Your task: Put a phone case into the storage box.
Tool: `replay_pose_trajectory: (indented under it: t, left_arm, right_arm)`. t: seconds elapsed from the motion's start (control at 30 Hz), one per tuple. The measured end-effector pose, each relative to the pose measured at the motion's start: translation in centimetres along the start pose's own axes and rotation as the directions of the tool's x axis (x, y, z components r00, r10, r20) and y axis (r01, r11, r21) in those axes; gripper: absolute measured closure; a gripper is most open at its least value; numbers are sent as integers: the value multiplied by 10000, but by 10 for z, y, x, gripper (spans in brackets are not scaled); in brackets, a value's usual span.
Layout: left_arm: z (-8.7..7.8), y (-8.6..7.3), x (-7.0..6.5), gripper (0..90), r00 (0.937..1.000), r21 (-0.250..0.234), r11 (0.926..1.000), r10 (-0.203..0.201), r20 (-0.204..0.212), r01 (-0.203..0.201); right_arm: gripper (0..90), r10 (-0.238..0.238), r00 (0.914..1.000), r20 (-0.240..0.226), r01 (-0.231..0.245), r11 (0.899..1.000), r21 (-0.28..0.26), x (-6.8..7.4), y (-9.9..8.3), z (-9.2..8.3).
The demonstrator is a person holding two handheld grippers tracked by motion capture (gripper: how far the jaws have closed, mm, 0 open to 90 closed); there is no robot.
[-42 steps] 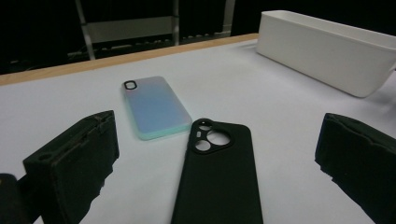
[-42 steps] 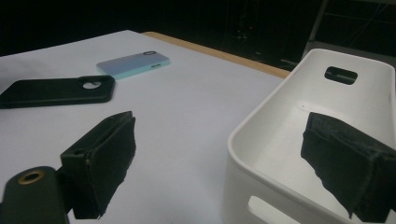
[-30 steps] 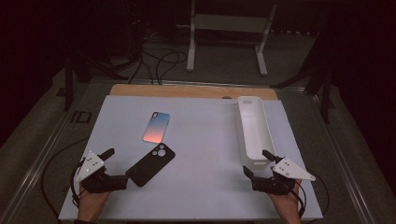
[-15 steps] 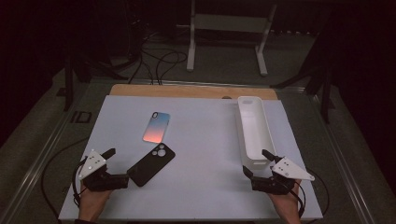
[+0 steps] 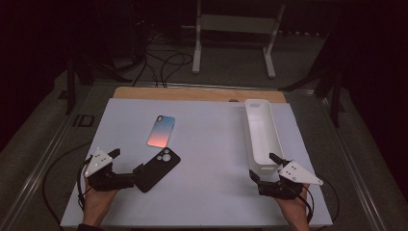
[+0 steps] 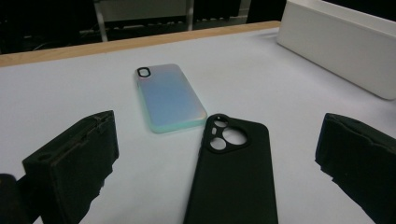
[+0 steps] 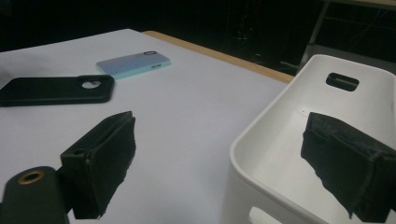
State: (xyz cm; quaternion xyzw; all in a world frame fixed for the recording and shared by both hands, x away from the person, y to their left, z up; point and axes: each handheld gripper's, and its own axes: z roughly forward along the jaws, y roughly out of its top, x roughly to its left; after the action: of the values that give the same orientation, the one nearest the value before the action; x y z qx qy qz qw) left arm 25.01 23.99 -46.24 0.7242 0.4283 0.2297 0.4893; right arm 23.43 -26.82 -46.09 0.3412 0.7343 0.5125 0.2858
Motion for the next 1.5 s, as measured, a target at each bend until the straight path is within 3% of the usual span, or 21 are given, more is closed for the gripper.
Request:
replay_pose_trajectory:
  t: [0.3,0.53,1.07,1.5]
  left_arm:
    - [12,21,3,0,9996,359,9990,279,-84,-275]
    - [25,25,-1,0,9976,688,9953,692,-100,-684]
    - [42,46,-1,0,9974,590,9956,724,-15,-722]
    - [68,60,6,0,9976,1145,9917,618,-322,-577]
  right_arm:
    - [100,70,9999,-83,-71,9999,-156,1,3,-1]
    - [100,31,10000,-85,-32,9999,-122,2,4,-1]
    - [100,76,9999,-95,-77,9999,-97,2,6,-2]
    - [100,135,9999,-101,-136,9999,-94,2,7,-3]
